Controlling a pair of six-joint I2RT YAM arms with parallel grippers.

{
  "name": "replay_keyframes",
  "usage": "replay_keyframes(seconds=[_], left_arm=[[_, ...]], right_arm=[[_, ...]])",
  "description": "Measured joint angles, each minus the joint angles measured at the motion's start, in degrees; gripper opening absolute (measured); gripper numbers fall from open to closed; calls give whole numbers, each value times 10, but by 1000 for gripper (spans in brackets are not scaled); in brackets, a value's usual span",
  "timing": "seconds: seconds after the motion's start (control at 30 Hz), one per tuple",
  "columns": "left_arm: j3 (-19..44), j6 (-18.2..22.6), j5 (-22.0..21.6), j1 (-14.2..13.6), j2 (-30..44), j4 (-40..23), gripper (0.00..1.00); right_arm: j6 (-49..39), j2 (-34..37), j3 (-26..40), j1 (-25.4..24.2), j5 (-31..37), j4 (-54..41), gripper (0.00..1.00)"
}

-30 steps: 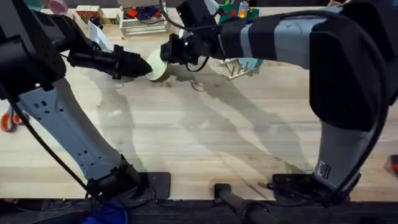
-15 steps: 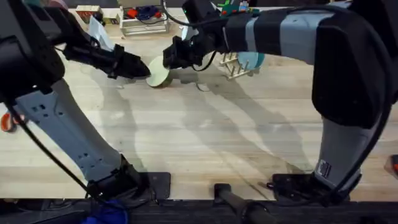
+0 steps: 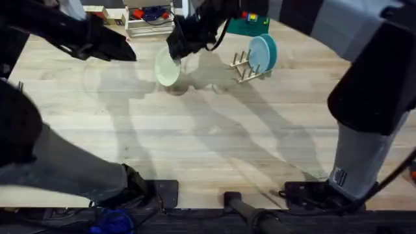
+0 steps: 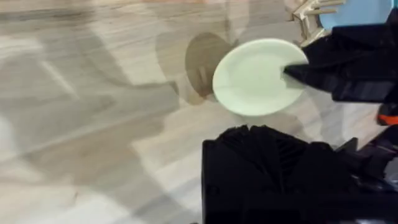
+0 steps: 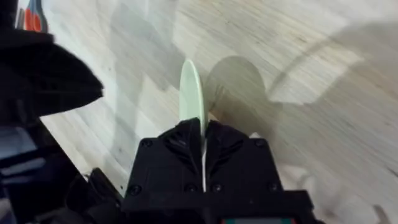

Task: Pick up the plates from the table one by one and place each into a slot on the dish rack.

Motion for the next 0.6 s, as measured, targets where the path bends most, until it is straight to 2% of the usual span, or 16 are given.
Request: replay_keyframes(seconds=[0.17, 0.43, 0.6], left_arm=[[0, -5, -32, 0, -93, -19, 41], [0, -30, -78, 0, -245, -38, 40], [0, -49, -106, -6, -305, -54, 40]], right_arm=[[-48, -41, 23, 0, 26, -68, 30], [-120, -132, 31, 0, 107, -193, 30], [-161, -171, 31, 0, 165, -239, 30]])
